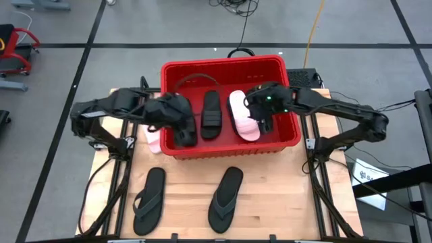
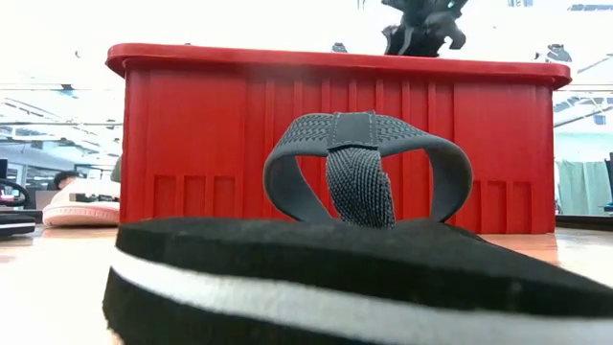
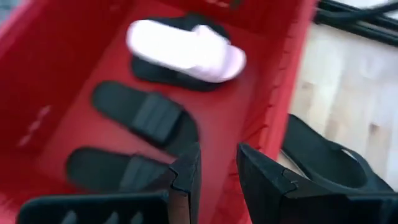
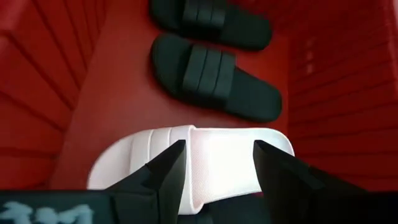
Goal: Pick and place slides into bin
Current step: Put the pink slipper into the red organizer bin
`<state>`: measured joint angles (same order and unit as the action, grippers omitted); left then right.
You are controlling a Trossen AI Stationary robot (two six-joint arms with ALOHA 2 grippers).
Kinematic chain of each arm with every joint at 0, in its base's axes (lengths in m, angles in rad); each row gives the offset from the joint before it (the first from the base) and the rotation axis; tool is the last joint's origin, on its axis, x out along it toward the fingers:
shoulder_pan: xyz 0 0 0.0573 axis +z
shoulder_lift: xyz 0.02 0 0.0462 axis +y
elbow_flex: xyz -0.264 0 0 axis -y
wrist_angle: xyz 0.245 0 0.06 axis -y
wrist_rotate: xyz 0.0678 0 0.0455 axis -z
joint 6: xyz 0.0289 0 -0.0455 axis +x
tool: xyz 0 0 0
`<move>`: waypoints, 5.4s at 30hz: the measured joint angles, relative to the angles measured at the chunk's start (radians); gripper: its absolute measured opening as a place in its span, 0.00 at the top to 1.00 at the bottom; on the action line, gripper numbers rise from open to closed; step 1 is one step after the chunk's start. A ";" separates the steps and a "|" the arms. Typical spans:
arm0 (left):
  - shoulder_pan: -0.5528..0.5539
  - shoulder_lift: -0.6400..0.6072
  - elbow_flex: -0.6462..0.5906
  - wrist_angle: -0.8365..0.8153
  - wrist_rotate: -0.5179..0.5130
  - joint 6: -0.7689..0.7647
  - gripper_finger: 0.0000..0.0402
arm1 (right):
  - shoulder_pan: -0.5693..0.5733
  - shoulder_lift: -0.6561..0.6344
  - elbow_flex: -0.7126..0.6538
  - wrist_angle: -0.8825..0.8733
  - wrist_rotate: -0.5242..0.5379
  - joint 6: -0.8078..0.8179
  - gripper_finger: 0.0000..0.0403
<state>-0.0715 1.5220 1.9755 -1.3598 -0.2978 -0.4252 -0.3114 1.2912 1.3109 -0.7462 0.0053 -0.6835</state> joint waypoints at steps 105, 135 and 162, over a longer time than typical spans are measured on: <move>0.940 -0.470 -1.123 0.106 0.384 -0.387 0.61 | 0.117 -0.156 0.000 0.032 -0.007 0.097 0.59; 1.231 -0.279 -1.139 0.195 0.592 0.525 0.61 | 0.117 -0.156 0.000 0.043 -0.007 0.159 0.59; 1.229 -0.277 -1.174 0.206 0.665 0.500 0.61 | 0.117 -0.156 0.000 0.042 -0.007 0.174 0.59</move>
<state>1.1576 1.2446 0.8016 -1.1543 0.3674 0.0750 -0.1947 1.1347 1.3109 -0.7040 -0.0013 -0.5098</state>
